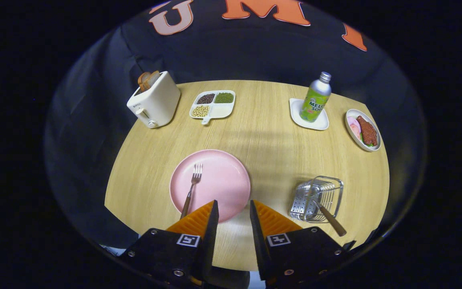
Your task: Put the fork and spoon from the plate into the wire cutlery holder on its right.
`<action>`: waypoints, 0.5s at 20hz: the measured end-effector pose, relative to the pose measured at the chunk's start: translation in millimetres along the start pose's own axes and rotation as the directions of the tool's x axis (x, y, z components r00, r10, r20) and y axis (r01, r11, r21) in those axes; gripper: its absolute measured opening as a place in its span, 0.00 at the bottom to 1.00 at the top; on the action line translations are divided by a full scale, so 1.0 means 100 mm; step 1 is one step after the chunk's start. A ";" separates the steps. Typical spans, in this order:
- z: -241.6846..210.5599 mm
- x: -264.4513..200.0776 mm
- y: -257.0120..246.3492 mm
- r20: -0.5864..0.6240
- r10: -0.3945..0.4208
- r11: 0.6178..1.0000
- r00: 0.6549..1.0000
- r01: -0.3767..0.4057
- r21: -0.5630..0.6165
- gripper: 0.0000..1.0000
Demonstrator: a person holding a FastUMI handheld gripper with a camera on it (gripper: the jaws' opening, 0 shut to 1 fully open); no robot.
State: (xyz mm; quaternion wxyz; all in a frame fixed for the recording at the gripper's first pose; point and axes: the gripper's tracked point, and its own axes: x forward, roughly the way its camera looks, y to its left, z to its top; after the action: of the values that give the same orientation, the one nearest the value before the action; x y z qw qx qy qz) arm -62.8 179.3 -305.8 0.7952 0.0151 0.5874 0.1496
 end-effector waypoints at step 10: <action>-0.18 0.70 0.75 -0.024 0.048 0.999 0.999 -0.048 0.008 0.77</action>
State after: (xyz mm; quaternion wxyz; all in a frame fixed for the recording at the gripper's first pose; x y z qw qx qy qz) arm -77.4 266.4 -360.8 0.7842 0.0306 0.5969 0.1666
